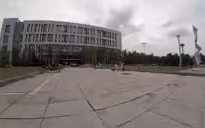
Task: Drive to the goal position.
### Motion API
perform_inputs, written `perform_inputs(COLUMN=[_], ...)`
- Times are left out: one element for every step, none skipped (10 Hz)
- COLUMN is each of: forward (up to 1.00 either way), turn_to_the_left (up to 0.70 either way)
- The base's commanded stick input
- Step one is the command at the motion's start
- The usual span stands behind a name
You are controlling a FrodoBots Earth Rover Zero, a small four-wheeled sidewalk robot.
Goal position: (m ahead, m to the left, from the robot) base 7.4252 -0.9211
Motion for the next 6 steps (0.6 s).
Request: perform_inputs(forward=[0.6,0.6,0.6,0.6,0.6,0.6], turn_to_the_left=[0.0,0.0,0.0,0.0,0.0,0.0])
